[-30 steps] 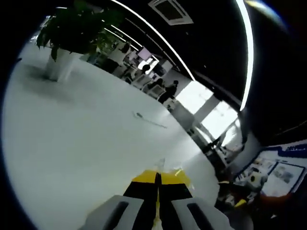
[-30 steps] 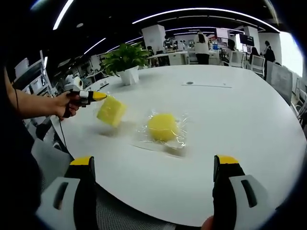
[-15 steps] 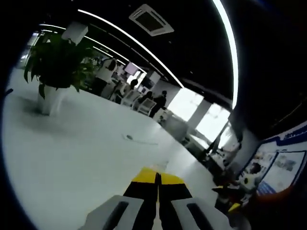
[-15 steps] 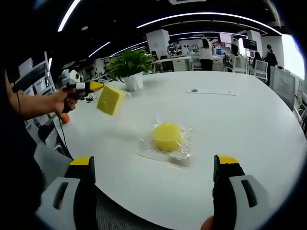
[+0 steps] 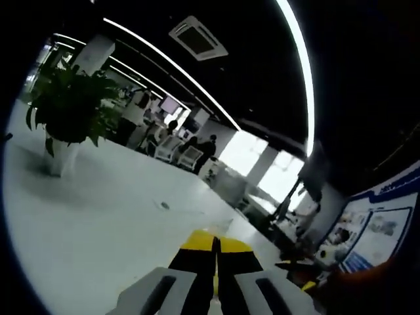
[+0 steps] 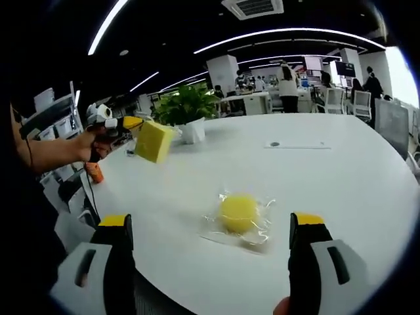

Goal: Compare the silicone blocks by pressing each to a similar depth, holding the contact briefly, and releasing to observe deformation and rebound differences across the visible hardness samples.

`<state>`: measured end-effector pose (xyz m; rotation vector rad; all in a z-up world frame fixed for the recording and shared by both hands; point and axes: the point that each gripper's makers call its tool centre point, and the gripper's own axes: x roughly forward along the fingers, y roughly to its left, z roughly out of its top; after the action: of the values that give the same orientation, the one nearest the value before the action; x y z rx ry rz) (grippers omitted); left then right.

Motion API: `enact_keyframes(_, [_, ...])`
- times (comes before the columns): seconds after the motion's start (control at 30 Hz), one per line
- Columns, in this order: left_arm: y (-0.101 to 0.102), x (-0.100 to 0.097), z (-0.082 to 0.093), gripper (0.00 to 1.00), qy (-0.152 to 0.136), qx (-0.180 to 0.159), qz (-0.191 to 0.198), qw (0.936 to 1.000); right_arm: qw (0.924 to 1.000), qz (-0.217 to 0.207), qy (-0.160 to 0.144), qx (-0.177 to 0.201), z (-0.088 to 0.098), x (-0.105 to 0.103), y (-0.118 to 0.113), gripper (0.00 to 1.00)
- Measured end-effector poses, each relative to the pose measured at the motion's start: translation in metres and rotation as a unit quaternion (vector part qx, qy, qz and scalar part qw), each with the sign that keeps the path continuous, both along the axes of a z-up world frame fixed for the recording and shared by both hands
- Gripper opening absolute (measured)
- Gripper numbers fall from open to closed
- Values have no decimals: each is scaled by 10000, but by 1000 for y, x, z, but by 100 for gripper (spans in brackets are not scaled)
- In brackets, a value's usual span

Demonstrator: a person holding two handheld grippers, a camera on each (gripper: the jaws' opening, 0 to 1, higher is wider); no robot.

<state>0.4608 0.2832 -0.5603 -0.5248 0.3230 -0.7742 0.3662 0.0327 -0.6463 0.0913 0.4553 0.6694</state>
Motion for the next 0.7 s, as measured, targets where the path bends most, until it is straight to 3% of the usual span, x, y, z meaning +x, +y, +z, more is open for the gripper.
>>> enact_keyframes(0.17, [1,0,12,0,-75,-49,22,10000,9998,41,-159,95,15,10,3,94])
enact_keyframes(0.23, [1,1,17,0,-54,-160,64,9998,9990,39,-199,390,25,13,6,95])
enact_keyframes(0.3, [2,1,21,0,-71,-220,89,9997,9992,89,-225,324,28,14,6,96])
enact_keyframes(0.4, [-4,-5,38,0,-123,-555,-116,9983,9989,174,-283,331,39,18,6,96])
enact_keyframes(0.7, [-13,-15,66,0,-430,-457,-376,9973,9971,255,-483,526,64,32,4,96])
